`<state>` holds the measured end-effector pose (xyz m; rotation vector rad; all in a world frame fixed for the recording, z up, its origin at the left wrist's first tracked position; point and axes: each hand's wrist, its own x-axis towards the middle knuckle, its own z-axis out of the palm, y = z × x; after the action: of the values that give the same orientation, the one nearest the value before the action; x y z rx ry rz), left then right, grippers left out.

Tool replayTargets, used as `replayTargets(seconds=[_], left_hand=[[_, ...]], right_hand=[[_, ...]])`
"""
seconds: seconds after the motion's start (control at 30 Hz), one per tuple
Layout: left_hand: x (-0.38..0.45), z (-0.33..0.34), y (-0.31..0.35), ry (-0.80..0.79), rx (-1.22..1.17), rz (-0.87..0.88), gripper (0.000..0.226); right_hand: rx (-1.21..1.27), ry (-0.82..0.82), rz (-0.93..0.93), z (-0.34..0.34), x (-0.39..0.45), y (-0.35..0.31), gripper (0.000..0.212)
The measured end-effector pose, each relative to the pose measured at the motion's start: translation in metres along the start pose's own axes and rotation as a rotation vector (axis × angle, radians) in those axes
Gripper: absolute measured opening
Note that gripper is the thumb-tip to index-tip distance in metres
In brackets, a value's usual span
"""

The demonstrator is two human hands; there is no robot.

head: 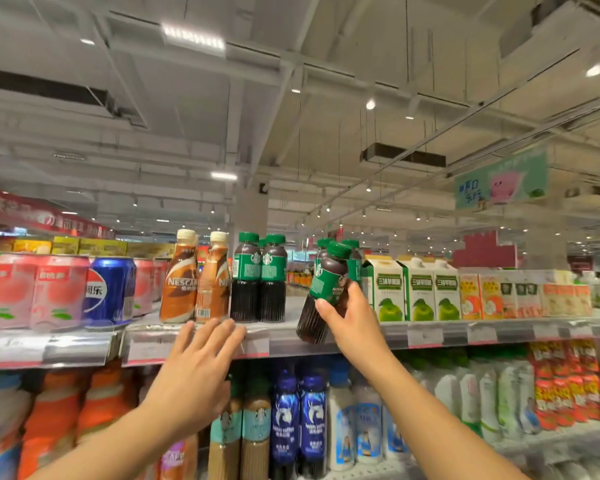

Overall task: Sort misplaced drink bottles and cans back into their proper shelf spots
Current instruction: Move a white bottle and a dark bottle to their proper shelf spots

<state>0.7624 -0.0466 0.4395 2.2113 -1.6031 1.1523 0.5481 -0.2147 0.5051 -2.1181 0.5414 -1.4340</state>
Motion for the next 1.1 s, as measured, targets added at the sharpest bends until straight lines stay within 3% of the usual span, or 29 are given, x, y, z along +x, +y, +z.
replayTargets(seconds=[0.13,0.2,0.37,0.47,0.67,0.9,1.1], left_hand=[[0.0,0.004,0.003,0.008,-0.012,-0.003,0.098],[0.001,0.006,0.002,-0.001,-0.009,0.002,0.103],[0.005,0.013,-0.002,-0.007,-0.045,0.017,0.11],[0.009,0.021,-0.005,-0.007,-0.059,0.025,0.111],[0.013,0.031,-0.008,0.035,-0.025,0.057,0.109],[0.013,0.034,-0.01,0.064,-0.027,0.075,0.112],[0.01,0.034,-0.009,0.09,-0.046,0.082,0.11]], right_hand=[[-0.237,0.047,-0.041,0.012,0.027,-0.02,0.059],[-0.326,0.028,-0.038,0.019,0.035,-0.027,0.066],[-0.438,-0.006,-0.011,0.033,0.05,-0.024,0.06],[-0.459,-0.014,-0.002,0.035,0.059,-0.023,0.068],[-0.445,0.065,0.021,0.043,0.065,-0.02,0.064],[-0.621,0.144,0.085,0.041,0.049,-0.015,0.08],[-0.823,0.118,0.08,0.053,0.023,0.001,0.065]])
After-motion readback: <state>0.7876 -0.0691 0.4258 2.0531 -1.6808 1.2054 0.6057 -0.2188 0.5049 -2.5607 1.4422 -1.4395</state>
